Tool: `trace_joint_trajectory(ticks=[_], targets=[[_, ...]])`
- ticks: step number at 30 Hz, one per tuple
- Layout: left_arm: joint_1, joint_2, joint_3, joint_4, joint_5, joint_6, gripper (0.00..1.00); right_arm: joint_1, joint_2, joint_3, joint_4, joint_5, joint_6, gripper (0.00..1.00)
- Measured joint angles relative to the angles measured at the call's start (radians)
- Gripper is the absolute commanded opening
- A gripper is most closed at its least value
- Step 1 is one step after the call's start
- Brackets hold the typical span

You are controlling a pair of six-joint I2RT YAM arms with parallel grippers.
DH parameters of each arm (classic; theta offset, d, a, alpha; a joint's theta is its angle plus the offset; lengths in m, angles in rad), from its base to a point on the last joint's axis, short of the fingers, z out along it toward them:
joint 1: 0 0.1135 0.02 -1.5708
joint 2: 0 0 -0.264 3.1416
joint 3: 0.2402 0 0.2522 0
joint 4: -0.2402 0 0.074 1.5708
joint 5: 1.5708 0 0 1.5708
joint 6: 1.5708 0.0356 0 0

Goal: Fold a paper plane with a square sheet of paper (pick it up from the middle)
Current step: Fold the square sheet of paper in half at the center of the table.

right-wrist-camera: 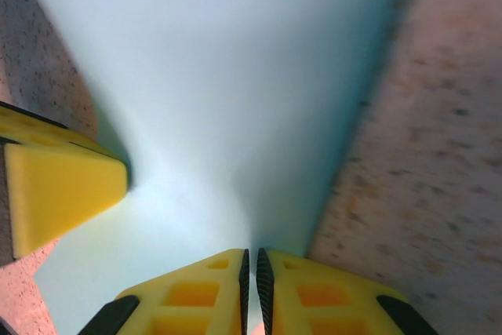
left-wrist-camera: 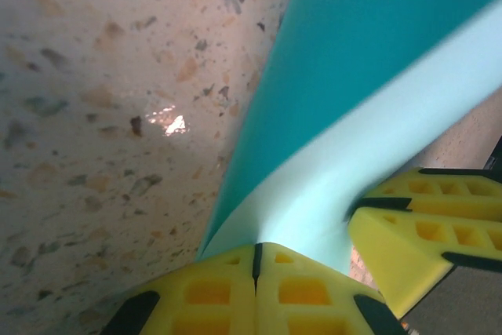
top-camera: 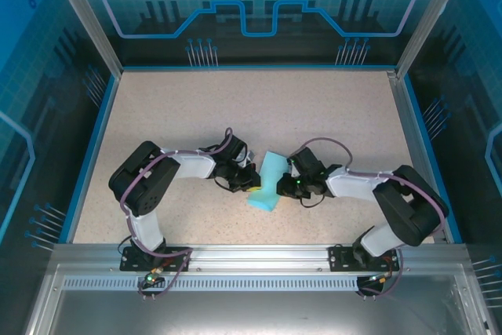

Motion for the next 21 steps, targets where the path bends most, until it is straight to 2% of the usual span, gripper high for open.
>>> trace_joint_trajectory(ticks=[4,9,14,21], targets=[[0.000,0.000,0.002,-0.002,0.000,0.000,0.05,-0.046,-0.060,-0.033,-0.017,-0.023,-0.005,0.17],[0.000,0.000,0.004,-0.006,0.000,0.001,0.05,-0.039,-0.121,0.014,-0.058,-0.019,-0.016,0.16],[0.000,0.003,0.010,-0.018,0.000,0.001,0.05,-0.008,-0.023,0.109,-0.013,-0.030,-0.019,0.12],[0.000,0.003,0.013,-0.024,0.000,0.000,0.05,-0.008,0.096,0.109,0.038,-0.040,-0.023,0.11]])
